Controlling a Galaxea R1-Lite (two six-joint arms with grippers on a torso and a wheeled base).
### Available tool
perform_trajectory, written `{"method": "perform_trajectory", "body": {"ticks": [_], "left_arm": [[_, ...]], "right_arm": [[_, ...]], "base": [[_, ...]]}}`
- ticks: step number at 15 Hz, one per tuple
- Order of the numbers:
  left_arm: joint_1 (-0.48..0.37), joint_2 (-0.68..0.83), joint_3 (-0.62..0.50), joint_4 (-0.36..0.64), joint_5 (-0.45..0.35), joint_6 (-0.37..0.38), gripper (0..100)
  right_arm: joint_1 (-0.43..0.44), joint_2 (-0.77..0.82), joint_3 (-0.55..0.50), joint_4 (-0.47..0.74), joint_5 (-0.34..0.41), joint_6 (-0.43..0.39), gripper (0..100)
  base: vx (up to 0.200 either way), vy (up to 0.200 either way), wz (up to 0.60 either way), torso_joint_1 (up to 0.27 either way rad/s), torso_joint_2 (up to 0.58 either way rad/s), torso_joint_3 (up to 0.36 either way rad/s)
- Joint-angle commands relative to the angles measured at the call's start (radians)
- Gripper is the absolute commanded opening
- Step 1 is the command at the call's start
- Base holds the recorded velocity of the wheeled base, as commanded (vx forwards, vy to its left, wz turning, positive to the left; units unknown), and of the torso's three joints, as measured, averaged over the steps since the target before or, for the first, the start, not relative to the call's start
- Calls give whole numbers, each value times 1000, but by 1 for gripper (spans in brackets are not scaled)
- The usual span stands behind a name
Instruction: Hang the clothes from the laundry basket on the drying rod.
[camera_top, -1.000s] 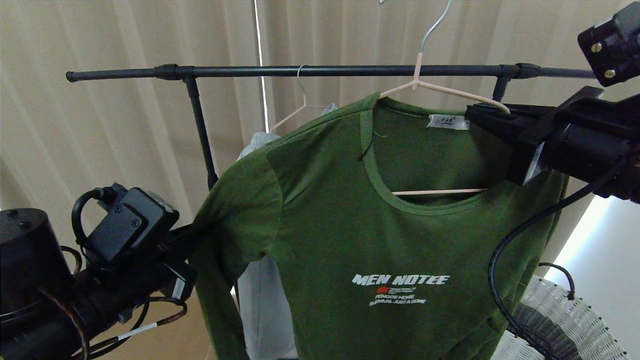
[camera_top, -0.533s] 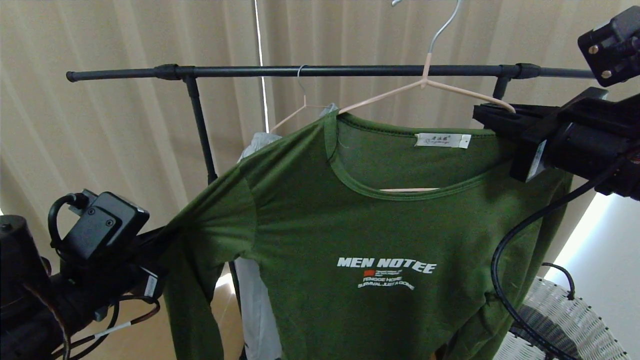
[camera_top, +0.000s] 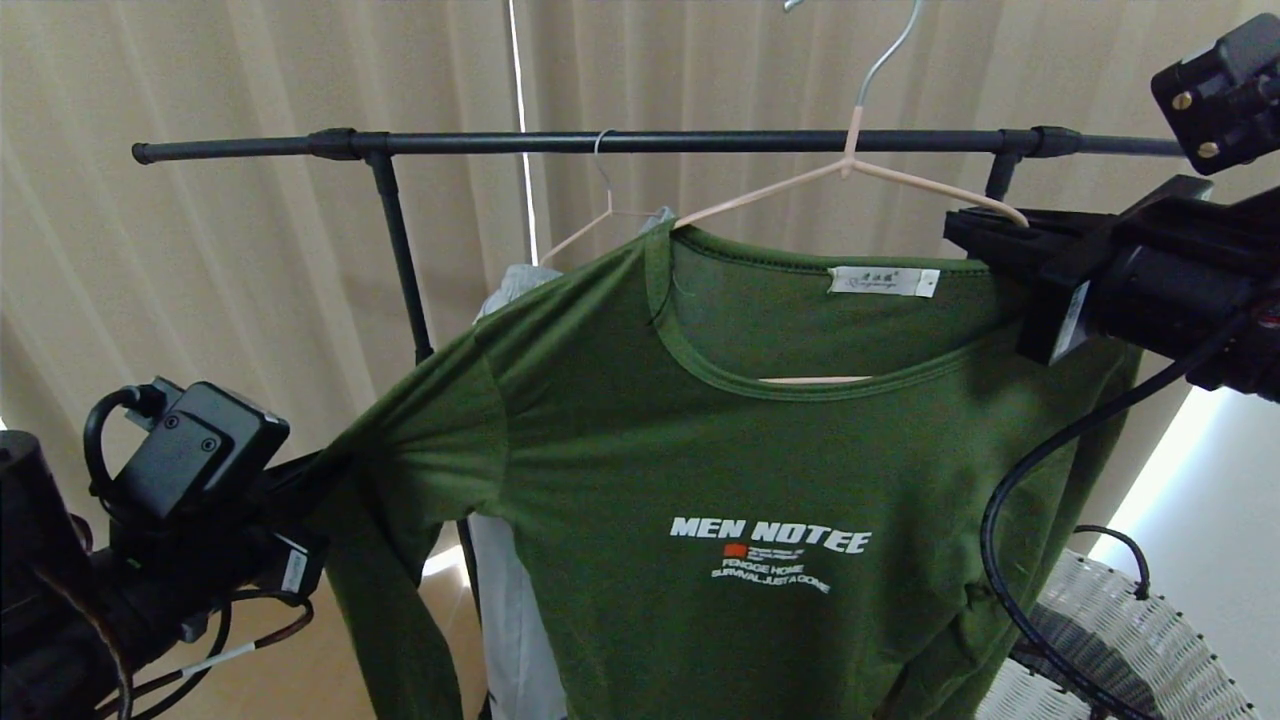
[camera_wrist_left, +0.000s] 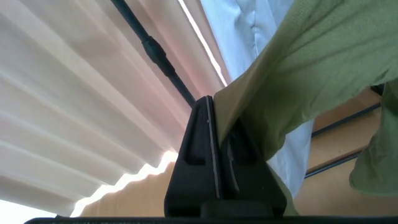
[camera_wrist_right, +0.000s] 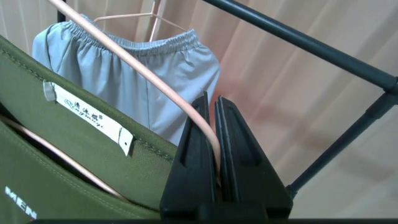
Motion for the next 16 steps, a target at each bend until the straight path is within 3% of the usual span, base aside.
{"method": "perform_trajectory", "body": {"ticks": [1, 2, 9, 14, 16], "left_arm": [[-2, -11, 0, 0, 1, 0, 0], [-3, -16, -2, 0, 1, -1, 100], [-20, -117, 16, 0, -30, -15, 100], [-29, -221, 64, 7, -87, -279, 100], [-48, -253, 66, 7, -90, -347, 100]], "right_arm": [[0, 2, -1, 0, 0, -1, 0], [0, 2, -1, 0, 0, -1, 0], [-37, 4, 0, 1, -5, -2, 0], [-188, -27, 58, 15, -5, -4, 0], [-265, -44, 92, 17, -6, -5, 0]], "base": [[0, 0, 0, 0, 0, 0], [0, 0, 0, 0, 0, 0], [0, 0, 0, 0, 0, 0], [0, 0, 0, 0, 0, 0], [0, 0, 0, 0, 0, 0]]}}
